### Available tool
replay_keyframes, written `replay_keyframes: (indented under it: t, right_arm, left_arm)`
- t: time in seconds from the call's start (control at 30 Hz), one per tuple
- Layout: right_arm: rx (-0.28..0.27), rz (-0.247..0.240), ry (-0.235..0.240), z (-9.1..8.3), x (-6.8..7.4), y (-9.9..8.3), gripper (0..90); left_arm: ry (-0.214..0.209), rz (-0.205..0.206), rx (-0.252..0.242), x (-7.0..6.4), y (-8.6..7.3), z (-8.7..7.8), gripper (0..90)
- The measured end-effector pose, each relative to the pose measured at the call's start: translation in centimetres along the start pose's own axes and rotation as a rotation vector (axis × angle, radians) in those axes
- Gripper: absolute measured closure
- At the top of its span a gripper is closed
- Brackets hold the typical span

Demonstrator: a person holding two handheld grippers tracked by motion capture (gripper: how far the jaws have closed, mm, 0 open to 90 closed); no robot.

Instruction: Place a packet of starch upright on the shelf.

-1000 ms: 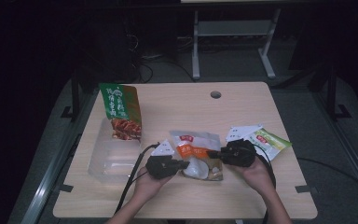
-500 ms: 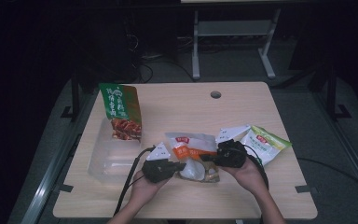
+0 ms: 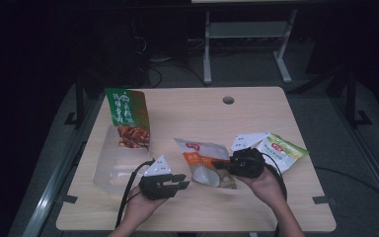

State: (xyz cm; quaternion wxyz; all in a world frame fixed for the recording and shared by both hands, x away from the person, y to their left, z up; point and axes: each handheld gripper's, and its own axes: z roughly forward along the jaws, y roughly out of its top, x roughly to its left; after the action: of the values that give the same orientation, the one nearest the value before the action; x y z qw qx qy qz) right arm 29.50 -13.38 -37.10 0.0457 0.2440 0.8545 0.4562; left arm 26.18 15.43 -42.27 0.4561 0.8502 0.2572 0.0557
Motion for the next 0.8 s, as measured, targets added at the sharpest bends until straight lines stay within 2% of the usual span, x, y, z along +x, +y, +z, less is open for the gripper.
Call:
replay_keyframes:
  t: [0.23,0.27,0.3,0.43,0.57,0.6,0.77,0.8]
  right_arm:
    - [0.0,0.002,-0.02,-0.6,-0.2,0.9,89.8]
    - [-0.005,0.002,-0.018,-0.6,-0.2,1.1,89.8]
    - [-0.013,0.001,-0.014,-0.7,-0.3,1.2,89.8]
    - [-0.03,0.006,-0.008,-0.7,-0.5,1.7,89.8]
    - [-0.032,0.009,-0.006,-0.5,-0.5,2.2,89.8]
    - [-0.03,0.008,-0.004,-0.5,-0.4,2.4,89.8]
    - [-0.028,0.002,-0.001,-0.2,-0.5,3.5,89.8]
    - [-0.036,0.003,0.004,-0.2,-0.5,3.9,89.8]
  left_arm:
    - [-0.014,0.064,0.014,-1.2,-0.6,-1.0,63.5]
    - [-0.016,0.058,0.011,-1.3,-0.8,-1.1,62.3]
    - [-0.008,0.071,0.015,-1.3,-0.9,-1.2,60.2]
    - [-0.003,0.077,0.016,-1.4,-1.4,-1.5,54.5]
    - [-0.003,0.069,0.018,-1.4,-1.9,-1.5,50.1]
    - [-0.003,0.083,0.02,-1.4,-2.0,-1.6,48.5]
    - [-0.015,0.085,0.016,-1.6,-2.4,-1.6,42.3]
    - [-0.015,0.087,0.017,-1.6,-2.4,-1.6,38.0]
